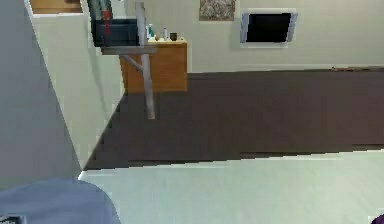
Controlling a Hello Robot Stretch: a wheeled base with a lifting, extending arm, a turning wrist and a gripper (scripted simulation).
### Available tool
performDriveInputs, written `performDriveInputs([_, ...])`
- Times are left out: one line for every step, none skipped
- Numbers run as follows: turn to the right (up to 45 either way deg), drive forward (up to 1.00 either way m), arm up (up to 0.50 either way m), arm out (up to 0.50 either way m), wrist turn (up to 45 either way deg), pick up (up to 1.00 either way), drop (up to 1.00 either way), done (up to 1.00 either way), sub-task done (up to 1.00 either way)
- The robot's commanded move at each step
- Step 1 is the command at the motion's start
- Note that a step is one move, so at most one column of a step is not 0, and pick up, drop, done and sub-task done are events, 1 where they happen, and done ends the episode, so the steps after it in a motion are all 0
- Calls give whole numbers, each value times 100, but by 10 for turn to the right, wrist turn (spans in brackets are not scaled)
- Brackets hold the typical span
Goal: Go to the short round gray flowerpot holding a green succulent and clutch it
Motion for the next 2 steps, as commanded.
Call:
performDriveInputs([390,0,0,0,0,0,0,0,0])
performDriveInputs([0,30,0,0,0,0,0,0,0])
